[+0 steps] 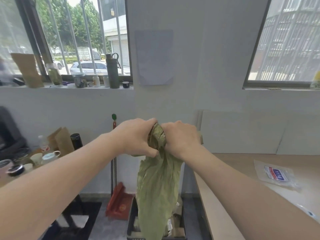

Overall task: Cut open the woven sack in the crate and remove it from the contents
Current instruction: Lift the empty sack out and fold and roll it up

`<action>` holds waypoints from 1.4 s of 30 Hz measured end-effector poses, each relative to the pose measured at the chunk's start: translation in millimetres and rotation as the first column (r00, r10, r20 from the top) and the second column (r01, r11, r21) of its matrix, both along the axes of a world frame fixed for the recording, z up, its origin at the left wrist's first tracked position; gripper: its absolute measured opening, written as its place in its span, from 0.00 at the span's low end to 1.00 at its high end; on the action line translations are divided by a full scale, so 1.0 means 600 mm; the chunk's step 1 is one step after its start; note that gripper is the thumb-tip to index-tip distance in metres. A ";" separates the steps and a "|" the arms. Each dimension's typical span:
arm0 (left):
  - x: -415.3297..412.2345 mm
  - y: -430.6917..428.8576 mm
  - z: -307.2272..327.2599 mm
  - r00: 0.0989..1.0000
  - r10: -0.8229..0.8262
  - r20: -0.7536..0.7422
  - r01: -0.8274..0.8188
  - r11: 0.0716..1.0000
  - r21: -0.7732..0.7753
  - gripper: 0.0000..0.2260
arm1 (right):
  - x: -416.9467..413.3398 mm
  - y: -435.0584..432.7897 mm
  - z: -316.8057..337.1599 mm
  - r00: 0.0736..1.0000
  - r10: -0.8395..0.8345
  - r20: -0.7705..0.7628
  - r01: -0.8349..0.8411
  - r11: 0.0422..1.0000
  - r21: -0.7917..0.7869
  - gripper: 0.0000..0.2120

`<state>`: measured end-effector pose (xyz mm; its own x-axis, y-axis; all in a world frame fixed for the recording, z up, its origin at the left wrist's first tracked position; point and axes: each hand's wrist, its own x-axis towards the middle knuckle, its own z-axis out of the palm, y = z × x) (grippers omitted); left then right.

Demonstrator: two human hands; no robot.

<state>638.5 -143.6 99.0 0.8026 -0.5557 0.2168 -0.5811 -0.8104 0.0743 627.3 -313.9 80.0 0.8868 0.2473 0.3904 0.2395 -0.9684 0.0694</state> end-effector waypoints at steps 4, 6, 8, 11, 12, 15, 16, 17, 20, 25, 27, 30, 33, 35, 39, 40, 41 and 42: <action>-0.008 0.000 -0.032 0.919 -0.005 0.394 -0.103 0.962 0.252 0.39 | 0.005 0.015 0.000 0.976 -0.075 -0.205 0.103 0.986 0.129 0.10; -0.011 -0.002 -0.046 0.864 -0.054 0.501 -0.090 0.962 0.259 0.31 | 0.008 0.021 0.005 0.959 -0.071 -0.276 0.122 0.977 0.174 0.11; -0.010 0.003 -0.055 0.853 -0.054 0.520 -0.079 0.970 0.230 0.25 | 0.009 0.029 0.004 0.932 -0.053 -0.359 0.129 0.973 0.192 0.10; -0.013 0.003 -0.054 0.909 0.038 0.414 -0.147 0.961 0.234 0.20 | 0.005 0.038 -0.006 0.902 -0.037 -0.431 0.145 0.964 0.221 0.12; -0.013 0.002 -0.052 0.922 0.070 0.380 -0.170 0.957 0.236 0.18 | 0.004 0.038 -0.008 0.905 -0.037 -0.424 0.141 0.966 0.216 0.12; -0.011 0.000 -0.041 0.953 0.129 0.275 -0.193 0.956 0.221 0.12 | 0.002 0.040 -0.004 0.942 -0.022 -0.334 0.067 0.990 0.125 0.14; -0.009 0.000 -0.039 0.963 0.153 0.221 -0.198 0.960 0.197 0.12 | 0.001 0.039 -0.001 0.960 -0.016 -0.279 0.034 0.997 0.062 0.15; -0.008 0.000 -0.036 0.972 0.171 0.161 -0.196 0.968 0.154 0.11 | -0.001 0.038 0.003 0.979 -0.018 -0.204 0.016 1.000 -0.010 0.17; 0.004 0.002 -0.028 0.981 0.192 0.014 -0.192 0.981 0.010 0.07 | -0.009 0.029 0.004 0.997 -0.020 0.073 0.034 0.980 -0.196 0.20; 0.023 0.003 -0.006 0.970 0.185 -0.157 -0.208 0.967 -0.148 0.10 | -0.009 0.023 -0.028 0.875 0.094 0.474 -0.014 0.986 -0.168 0.20; 0.022 -0.003 0.002 0.954 0.174 -0.245 -0.227 0.951 -0.207 0.09 | -0.001 0.018 -0.036 0.842 0.117 0.527 -0.022 0.983 -0.182 0.23; 0.015 -0.014 0.006 0.923 0.135 -0.360 -0.247 0.926 -0.287 0.11 | 0.010 0.009 -0.028 0.806 0.123 0.579 -0.029 0.985 -0.170 0.13; 0.015 -0.012 0.003 0.924 0.078 -0.375 -0.214 0.917 -0.336 0.10 | 0.022 0.009 -0.013 0.831 0.128 0.541 -0.073 0.990 -0.121 0.15; 0.014 -0.009 0.000 0.939 0.059 -0.338 -0.168 0.937 -0.305 0.13 | 0.024 0.008 -0.008 0.892 0.134 0.433 -0.089 0.989 -0.122 0.20; -0.005 -0.007 -0.007 0.990 0.050 -0.135 -0.068 0.989 -0.128 0.21 | 0.023 -0.001 -0.010 0.995 0.016 0.097 -0.010 0.998 -0.057 0.07; -0.009 -0.008 -0.010 0.997 0.072 -0.021 -0.072 0.997 -0.025 0.25 | 0.022 -0.002 -0.008 0.998 -0.003 0.064 0.004 1.000 -0.018 0.05; -0.010 -0.010 -0.014 0.990 0.095 0.106 -0.102 0.992 0.069 0.27 | 0.022 -0.001 -0.006 0.999 -0.022 0.043 0.021 1.000 0.017 0.04; -0.009 -0.012 -0.019 0.968 0.117 0.223 -0.147 0.982 0.123 0.28 | 0.022 0.002 -0.004 0.999 -0.040 0.020 0.039 0.998 0.045 0.04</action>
